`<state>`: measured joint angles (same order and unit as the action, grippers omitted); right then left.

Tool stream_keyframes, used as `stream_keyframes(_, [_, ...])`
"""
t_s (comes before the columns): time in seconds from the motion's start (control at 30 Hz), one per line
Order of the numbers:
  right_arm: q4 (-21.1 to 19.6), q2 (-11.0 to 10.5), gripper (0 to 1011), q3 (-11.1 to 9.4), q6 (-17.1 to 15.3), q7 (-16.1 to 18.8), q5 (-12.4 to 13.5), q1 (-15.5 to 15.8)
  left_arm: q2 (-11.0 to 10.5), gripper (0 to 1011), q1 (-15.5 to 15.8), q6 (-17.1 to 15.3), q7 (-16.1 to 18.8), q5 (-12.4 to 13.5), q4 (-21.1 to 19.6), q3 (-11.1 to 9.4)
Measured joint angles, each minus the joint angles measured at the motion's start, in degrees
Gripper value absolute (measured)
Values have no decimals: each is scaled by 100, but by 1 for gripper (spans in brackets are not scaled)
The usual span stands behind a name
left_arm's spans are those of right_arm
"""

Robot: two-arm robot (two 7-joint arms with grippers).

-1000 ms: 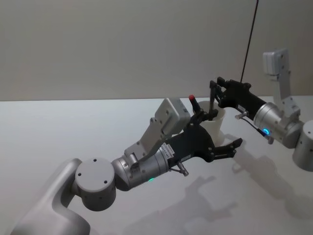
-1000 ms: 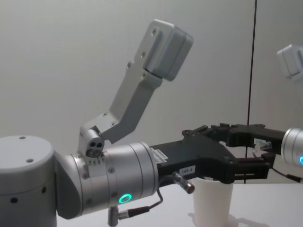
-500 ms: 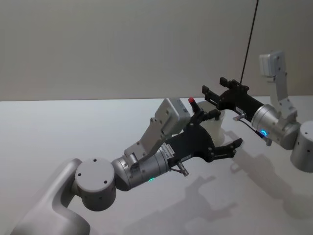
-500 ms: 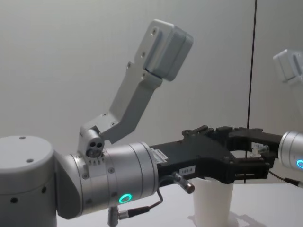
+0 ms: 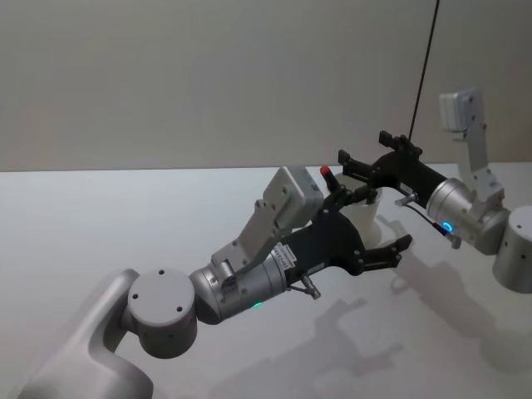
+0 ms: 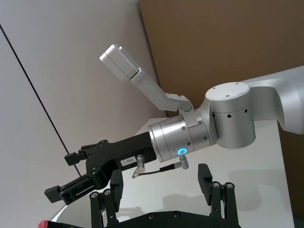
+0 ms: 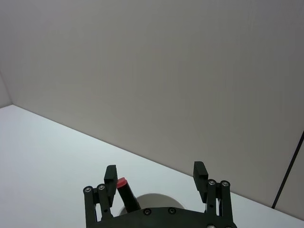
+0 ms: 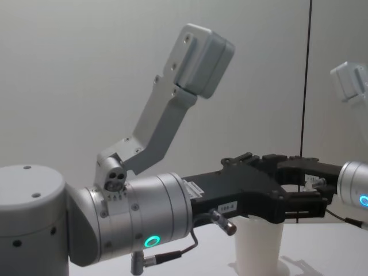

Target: Place the pen into the pen holder.

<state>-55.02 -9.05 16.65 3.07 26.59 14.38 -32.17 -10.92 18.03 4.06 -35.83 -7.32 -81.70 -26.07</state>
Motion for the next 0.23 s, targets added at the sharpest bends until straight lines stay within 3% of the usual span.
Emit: stream_keyframes(0.23, [5,4,1001,5,-5,-3,0,-3,0,1000,0,0,0,0,0,0])
